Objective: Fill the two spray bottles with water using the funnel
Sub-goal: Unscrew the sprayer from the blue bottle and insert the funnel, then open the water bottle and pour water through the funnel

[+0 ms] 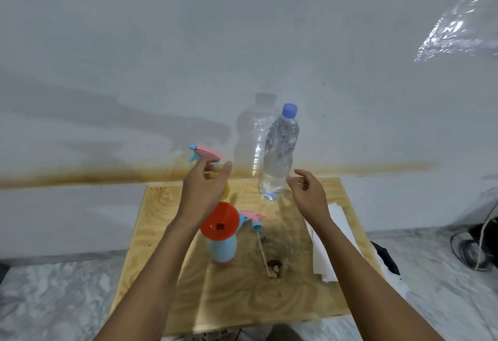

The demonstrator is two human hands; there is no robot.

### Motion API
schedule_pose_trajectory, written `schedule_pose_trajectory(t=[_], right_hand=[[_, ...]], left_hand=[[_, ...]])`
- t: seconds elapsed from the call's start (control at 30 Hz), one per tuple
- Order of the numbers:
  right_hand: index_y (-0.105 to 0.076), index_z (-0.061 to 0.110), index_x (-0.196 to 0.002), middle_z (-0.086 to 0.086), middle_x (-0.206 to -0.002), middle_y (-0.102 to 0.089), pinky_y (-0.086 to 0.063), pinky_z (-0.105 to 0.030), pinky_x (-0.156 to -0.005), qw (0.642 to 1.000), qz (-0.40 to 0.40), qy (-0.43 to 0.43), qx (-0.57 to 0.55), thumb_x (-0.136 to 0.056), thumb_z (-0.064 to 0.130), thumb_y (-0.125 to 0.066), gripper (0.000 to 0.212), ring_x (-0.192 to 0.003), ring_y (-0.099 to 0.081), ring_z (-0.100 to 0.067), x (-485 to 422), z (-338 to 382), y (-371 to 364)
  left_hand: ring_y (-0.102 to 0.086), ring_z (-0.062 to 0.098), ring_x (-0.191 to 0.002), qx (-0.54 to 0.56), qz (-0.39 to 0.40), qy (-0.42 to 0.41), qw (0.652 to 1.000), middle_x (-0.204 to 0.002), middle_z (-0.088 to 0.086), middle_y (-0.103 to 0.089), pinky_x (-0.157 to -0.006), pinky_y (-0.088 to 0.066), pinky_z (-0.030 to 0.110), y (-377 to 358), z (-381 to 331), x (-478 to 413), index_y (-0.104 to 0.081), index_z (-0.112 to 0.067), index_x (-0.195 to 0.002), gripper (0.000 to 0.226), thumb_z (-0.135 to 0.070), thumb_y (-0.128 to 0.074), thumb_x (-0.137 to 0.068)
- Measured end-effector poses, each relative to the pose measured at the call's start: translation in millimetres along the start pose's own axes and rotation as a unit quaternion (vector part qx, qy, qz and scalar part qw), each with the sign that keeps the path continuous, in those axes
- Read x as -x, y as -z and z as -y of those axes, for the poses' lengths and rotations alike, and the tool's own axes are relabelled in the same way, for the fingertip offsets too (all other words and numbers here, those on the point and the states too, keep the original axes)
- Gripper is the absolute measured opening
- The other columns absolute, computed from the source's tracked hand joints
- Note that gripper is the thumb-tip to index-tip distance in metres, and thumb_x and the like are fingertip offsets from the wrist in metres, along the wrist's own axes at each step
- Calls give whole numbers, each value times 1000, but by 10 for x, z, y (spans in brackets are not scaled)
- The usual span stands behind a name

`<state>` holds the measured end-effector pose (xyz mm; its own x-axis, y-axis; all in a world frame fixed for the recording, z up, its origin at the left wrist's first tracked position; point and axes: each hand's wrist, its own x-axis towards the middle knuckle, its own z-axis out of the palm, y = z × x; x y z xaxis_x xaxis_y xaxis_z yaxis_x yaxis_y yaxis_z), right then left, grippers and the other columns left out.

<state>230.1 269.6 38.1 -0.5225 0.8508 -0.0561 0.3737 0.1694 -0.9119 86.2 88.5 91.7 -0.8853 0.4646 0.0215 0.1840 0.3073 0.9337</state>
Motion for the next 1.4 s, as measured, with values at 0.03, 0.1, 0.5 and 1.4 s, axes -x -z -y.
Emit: schedule_pose_trajectory(t=[0.03,0.1,0.5,1.4], right_hand=[[-54,20,-133,-1,-118,-64,-45,-19,-83,1000,-4,0,2,-92,35,-65,45,-105,-61,-10,-130,1,45],[-46,20,-141,-4,-132,-57,-44,-26,-93,1000,11,1,15,-88,40,-70,61,-119,-55,-16,-368,45,105],[-41,41,-124,26,-117,-54,-47,-12,-89,987,67,141,-39,-71,37,-86,70,-107,-57,9,-1026,233,-83],[-50,34,-118,20,-109,-64,-58,-41,-87,992,34,97,-68,-69,29,-88,63,-102,-67,-15,-153,-119,432]], left_hand=[[-60,6,-93,9,24,-14,1000,-103,-6,-63,-69,-46,17,-111,-134,-100,-62,-26,-117,36,-47,-66,-89],[-61,11,-101,8,75,-33,997,-111,-4,-61,-77,-51,22,-349,-401,-297,-58,-28,-125,45,-49,-68,-86],[-60,11,-118,-30,224,-35,974,-119,-16,-61,-95,-50,25,-1170,-596,-1094,-52,-32,-126,57,-31,-83,-77],[-62,11,-115,40,234,-92,967,-124,-6,-66,-92,-58,33,-1182,-412,-117,-55,-20,-136,66,-26,-84,-77]])
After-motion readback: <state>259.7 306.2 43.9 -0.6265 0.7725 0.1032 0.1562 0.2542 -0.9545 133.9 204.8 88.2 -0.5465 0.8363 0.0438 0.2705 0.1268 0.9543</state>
